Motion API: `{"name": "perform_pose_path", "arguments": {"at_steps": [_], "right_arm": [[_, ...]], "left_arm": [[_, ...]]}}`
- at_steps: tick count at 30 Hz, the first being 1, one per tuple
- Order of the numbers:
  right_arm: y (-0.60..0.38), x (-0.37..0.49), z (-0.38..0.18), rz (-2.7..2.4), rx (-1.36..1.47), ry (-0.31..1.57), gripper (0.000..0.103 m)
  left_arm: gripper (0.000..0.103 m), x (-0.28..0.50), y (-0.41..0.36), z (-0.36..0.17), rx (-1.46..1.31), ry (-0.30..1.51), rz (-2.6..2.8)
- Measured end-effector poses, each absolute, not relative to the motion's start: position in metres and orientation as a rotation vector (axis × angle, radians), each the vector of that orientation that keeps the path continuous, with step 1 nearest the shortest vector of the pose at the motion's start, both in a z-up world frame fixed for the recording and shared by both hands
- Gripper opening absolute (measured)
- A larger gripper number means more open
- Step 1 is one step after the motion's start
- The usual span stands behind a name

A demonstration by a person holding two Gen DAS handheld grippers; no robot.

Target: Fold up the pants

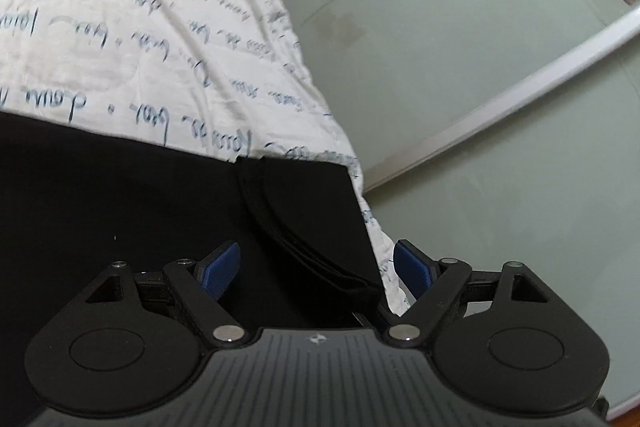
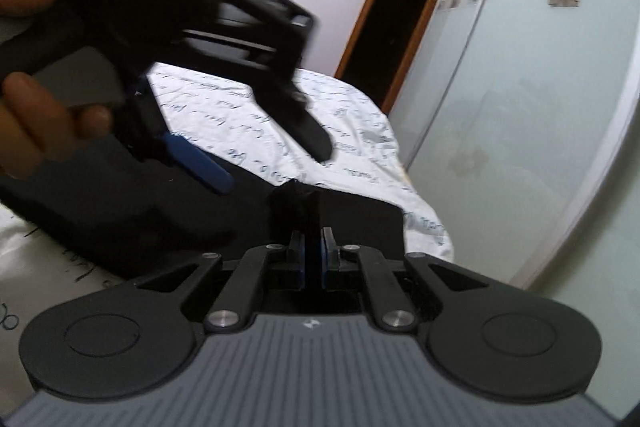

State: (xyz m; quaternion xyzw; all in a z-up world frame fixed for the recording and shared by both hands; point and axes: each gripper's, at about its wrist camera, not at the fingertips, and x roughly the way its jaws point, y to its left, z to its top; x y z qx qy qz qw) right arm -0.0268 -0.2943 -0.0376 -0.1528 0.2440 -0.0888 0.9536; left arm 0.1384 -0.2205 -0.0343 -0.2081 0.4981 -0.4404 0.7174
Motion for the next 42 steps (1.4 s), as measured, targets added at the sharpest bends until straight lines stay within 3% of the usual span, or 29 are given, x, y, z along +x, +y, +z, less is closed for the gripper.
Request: {"name": "perform_pose_path", "arguments": {"at_steps": [5, 8, 10, 13, 15, 17, 30, 42], "right_arm": [[-0.289, -0.031, -0.034, -0.165, -0.315, 0.482, 0.009], [-0.29, -0.036, -0.033, -0.157, -0.319, 0.474, 0.009], [-0.292, -0.036, -0.036, -0.149, -0.322, 0.471, 0.009], [-0.291, -0.037, -0.036, -0.141, -0.318, 0.473, 0.009], [-0.29, -0.039, -0.035, -0.14, -0.318, 0.474, 0.009], [-0.289, -0.04, -0.036, -0.14, -0.321, 0.476, 0.009], [-0.254, -0.029, -0.025, -0.003, -0.34, 0.417, 0.009], [-0.174, 0.002, -0.047, 0.288, -0.324, 0.425, 0.009]], "left_arm": [[0.081, 0.143, -0.223, -0.047, -0.51, 1.116, -0.96], [0.065, 0.147, -0.225, -0.051, -0.53, 1.125, -0.971], [0.064, 0.148, -0.224, -0.052, -0.551, 1.128, -0.964], [0.042, 0.149, -0.222, -0.052, -0.551, 1.113, -0.946], [0.02, 0.148, -0.218, -0.05, -0.546, 1.104, -0.94], [0.009, 0.147, -0.217, -0.048, -0.53, 1.086, -0.939], [0.006, 0.129, -0.149, -0.011, -0.276, 0.847, -0.857], [0.006, 0.131, -0.054, -0.021, -0.16, 0.829, -0.621]]}}
